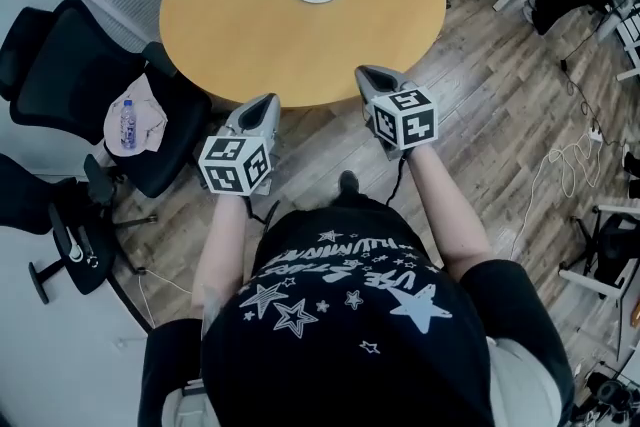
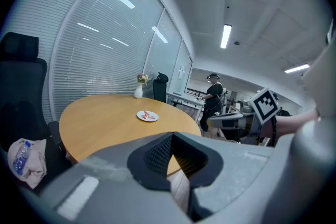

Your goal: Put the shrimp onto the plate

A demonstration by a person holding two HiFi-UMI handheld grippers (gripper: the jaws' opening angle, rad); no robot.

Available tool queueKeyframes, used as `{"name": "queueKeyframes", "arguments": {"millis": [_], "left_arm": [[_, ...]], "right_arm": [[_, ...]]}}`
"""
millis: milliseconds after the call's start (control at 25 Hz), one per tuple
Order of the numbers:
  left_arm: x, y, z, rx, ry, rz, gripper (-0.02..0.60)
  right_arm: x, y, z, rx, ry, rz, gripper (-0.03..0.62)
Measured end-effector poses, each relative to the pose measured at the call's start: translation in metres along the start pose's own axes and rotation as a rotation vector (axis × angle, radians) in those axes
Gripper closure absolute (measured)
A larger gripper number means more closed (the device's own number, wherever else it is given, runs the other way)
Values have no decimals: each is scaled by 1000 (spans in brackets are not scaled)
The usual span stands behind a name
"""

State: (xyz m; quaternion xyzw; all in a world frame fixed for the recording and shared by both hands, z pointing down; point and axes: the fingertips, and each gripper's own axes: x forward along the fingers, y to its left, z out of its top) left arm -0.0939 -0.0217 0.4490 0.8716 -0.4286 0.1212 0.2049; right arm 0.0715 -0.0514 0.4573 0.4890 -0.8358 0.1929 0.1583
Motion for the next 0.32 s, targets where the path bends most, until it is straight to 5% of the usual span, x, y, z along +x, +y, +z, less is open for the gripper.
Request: {"name": "queueKeyframes", "arguments": {"millis": [320], "left_arm": [[-21, 5, -9, 0, -1, -21, 580]], "right_arm": [[-6, 29, -7, 0, -4, -8, 594]]}}
